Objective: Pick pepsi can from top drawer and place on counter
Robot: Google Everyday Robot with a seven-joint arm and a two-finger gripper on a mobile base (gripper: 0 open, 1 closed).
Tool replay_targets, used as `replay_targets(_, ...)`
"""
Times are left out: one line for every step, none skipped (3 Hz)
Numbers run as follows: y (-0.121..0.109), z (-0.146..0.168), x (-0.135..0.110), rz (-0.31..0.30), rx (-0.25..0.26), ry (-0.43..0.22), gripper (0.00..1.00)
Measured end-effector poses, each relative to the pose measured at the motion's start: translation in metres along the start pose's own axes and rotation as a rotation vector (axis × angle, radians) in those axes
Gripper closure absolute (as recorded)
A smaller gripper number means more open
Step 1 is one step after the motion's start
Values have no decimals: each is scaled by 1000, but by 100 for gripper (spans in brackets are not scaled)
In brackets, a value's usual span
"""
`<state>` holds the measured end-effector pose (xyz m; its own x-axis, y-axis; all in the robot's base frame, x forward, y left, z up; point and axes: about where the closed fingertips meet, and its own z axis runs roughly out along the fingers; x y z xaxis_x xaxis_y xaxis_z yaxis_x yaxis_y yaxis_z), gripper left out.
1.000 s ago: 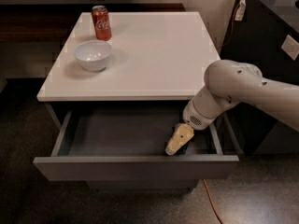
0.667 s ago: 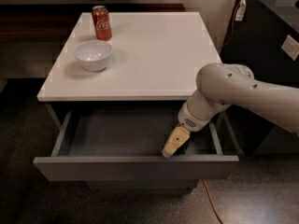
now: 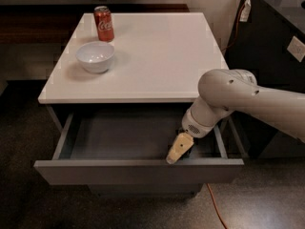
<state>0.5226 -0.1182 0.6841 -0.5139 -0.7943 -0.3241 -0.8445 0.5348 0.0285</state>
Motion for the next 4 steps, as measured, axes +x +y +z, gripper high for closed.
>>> replay_targets(-2,2,8,20,-7,3,30)
replay_targets(-3,2,8,25,-11,-3,53)
replay_targets(-3,1,8,25,-11,-3,76)
replay_targets(-6,-2,11,38,-13,-17,98)
